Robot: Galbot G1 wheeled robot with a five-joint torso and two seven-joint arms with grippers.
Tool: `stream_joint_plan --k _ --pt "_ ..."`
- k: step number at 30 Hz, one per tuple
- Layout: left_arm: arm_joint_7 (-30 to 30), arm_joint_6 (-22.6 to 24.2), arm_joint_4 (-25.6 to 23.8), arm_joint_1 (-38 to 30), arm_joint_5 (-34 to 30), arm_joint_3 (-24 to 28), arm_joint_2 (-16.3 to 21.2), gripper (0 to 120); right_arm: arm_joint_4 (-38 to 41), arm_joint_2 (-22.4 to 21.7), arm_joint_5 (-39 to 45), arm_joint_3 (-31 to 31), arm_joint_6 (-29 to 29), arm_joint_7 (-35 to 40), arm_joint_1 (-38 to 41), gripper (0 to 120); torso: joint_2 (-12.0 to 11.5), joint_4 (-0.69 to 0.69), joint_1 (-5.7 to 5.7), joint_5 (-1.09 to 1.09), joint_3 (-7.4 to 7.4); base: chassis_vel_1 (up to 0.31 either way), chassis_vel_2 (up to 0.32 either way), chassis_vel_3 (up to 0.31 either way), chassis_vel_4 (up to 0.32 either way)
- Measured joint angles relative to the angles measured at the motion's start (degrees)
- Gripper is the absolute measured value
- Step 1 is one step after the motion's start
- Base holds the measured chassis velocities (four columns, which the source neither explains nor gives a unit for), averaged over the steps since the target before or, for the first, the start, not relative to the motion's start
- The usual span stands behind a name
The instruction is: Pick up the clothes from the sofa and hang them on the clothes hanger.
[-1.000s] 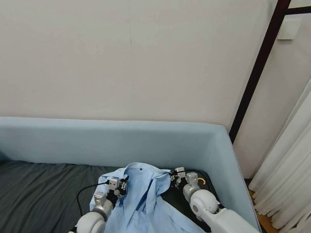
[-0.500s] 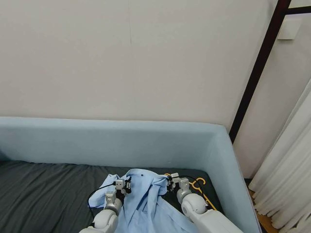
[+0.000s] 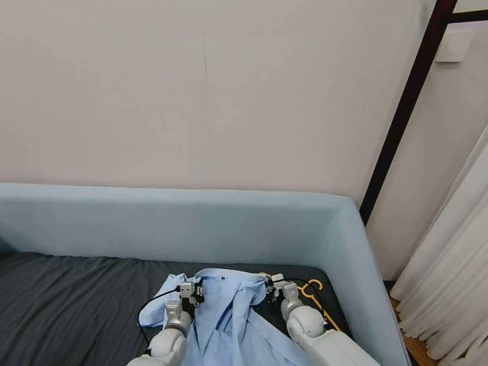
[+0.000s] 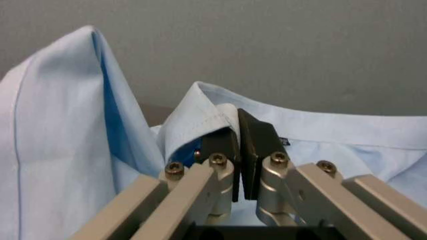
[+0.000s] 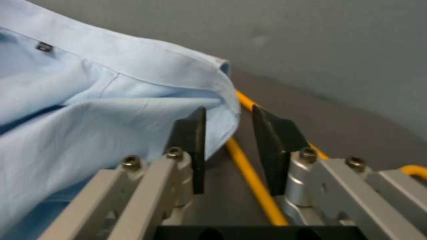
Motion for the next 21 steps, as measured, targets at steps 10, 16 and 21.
stream_joint_plan --k 10,16,21 --pt "-0.22 0.12 -3.88 2.15 -0.35 -0.43 1.95 0 8.7 -6.5 5.7 1.18 -3.78 0.34 -2.08 69 0.0 0.01 0.0 0.02 -0.01 0.0 0.0 0.0 0.0" --pt "-0.16 0.12 -7.27 4.17 -0.05 -0.55 3.16 0 8.57 -9.22 13.14 4.64 -8.61 0.14 -1.16 93 0.01 0.01 0.0 0.01 -0.01 0.0 0.0 0.0 0.0" --pt "-0.21 0.12 -9.64 5.54 0.94 -1.03 3.75 0 7.22 -10.41 15.78 5.61 -11.72 -1.31 -0.61 100 0.0 0.01 -0.01 0.02 -0.01 0.0 0.0 0.0 0.0"
